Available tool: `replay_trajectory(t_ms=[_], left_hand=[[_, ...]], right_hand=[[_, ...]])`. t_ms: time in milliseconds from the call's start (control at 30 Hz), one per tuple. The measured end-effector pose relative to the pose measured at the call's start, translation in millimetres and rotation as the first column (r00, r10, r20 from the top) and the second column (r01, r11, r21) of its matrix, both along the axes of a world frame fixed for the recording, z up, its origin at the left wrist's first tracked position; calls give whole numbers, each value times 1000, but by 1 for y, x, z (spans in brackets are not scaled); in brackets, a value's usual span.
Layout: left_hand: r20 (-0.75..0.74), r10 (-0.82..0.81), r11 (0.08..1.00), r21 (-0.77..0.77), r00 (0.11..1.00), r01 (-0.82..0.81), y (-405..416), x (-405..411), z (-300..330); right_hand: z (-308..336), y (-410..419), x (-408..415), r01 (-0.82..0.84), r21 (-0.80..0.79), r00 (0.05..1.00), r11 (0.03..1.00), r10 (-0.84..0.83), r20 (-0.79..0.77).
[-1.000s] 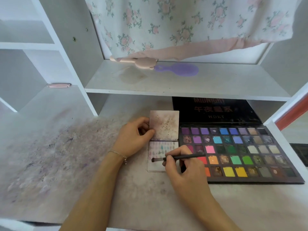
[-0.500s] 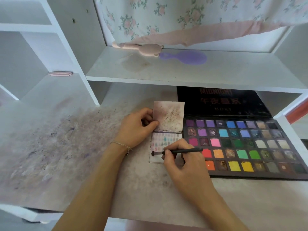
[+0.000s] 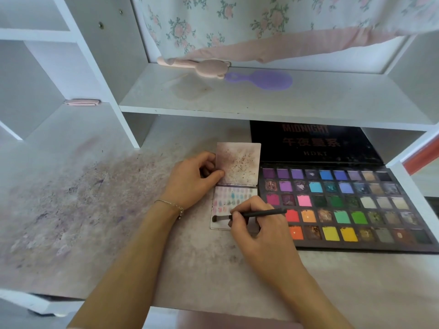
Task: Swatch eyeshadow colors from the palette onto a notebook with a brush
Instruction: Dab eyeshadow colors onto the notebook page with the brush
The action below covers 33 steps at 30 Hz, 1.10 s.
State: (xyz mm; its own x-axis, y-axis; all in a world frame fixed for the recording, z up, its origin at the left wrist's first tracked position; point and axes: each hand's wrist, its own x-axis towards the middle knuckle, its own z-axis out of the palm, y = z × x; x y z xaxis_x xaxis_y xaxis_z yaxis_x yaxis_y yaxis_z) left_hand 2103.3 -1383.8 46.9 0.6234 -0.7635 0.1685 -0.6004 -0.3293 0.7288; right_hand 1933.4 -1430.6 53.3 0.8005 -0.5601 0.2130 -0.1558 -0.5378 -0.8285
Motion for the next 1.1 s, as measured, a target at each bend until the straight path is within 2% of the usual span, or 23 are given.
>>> replay_trajectory(t_ms=[467,667,767,933,1100], left_hand=[[8,0,1000,-10,1000,0,0,0,0],[4,-2,1000,0,1000,2,0,0,1],[-10,-3,1000,0,1000,3,0,0,1],[-2,8,1000,-5,1000,-8,0,-1,3],[1,6,1000,-7,1000,-6,0,-1,2]], right_hand=[[-1,0,0,0,-6,1000,1000,0,17],[3,-3,0,37,65,968,997,-52,246],[2,-7,-2,50,49,943,998,-63,325],[4,-16,-13,133,264,915,955,-221,338],[8,-31,-40,208,96,924,973,-228,309]])
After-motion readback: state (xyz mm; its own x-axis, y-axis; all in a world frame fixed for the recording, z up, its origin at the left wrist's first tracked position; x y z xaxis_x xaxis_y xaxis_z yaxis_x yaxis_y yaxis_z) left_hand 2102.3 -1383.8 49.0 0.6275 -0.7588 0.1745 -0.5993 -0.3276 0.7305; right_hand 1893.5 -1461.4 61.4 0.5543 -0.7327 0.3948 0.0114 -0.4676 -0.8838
